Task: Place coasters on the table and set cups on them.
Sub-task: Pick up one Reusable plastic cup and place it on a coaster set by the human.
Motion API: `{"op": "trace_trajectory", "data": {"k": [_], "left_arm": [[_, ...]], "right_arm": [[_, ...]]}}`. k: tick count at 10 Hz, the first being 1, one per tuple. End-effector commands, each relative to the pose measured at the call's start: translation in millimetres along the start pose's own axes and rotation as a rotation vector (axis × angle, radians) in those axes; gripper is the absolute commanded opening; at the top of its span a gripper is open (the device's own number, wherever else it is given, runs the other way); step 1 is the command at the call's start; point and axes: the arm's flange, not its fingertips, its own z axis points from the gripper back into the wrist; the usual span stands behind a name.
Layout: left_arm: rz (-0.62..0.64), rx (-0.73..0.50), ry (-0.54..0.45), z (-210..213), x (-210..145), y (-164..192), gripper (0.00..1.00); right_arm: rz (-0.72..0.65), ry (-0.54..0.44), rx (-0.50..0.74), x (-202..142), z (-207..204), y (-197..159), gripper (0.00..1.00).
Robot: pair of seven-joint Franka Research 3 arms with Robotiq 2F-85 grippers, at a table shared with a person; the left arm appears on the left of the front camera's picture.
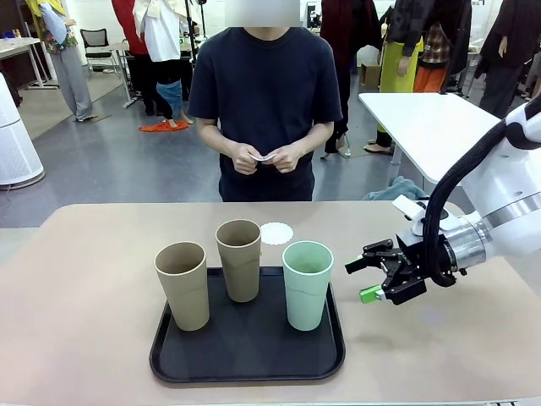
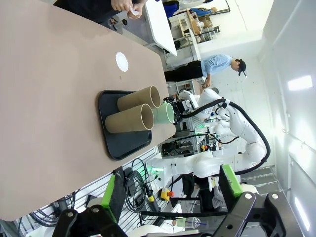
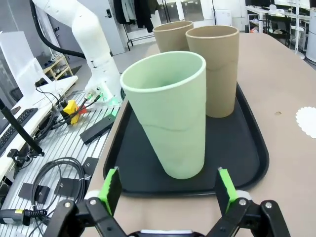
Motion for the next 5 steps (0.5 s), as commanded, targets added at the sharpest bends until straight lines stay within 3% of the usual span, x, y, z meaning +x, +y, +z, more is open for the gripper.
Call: {"op": "trace_trajectory", "data": {"k": [1, 5], "left_arm": [[-0.004, -0.012, -0.005, 0.5, -1.3, -1.7, 1.00], [-0.004, -0.012, -0.005, 0.5, -1.3, -1.7, 1.00]], "right_arm": [[-0.010, 0.002, -0.005, 1.7, 2.0, 0.1, 1.00], [-0.010, 0.002, -0.005, 1.7, 2.0, 0.1, 1.00]]}}
